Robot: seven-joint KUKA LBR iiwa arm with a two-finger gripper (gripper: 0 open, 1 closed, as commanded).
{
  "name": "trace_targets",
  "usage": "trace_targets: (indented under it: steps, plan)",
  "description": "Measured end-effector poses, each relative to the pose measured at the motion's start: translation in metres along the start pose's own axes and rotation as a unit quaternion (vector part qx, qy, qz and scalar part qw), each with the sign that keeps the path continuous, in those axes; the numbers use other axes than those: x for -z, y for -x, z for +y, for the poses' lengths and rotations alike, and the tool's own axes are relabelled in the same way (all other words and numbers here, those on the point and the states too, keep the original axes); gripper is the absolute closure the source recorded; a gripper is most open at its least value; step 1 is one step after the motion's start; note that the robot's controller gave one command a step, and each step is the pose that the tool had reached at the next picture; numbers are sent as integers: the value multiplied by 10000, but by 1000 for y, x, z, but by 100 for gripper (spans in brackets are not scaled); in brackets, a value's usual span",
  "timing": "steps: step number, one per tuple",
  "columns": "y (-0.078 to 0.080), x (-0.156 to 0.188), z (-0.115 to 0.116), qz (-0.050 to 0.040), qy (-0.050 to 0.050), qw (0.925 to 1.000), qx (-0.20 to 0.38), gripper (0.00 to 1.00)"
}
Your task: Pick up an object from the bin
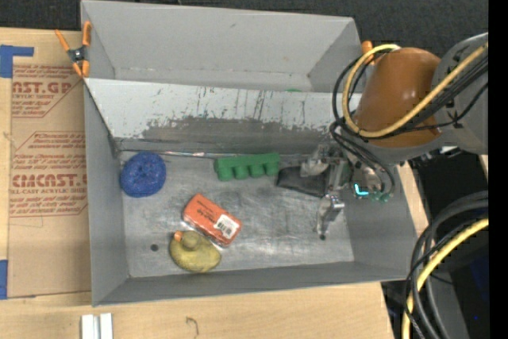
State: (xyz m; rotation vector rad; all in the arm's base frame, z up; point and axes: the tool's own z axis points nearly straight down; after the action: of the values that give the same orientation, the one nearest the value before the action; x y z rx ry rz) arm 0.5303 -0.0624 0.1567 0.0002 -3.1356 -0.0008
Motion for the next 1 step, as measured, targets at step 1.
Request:
trace_targets:
  steps: [1]
  plan:
    - [2, 3, 0, -34, -4, 10000, 3, 0]
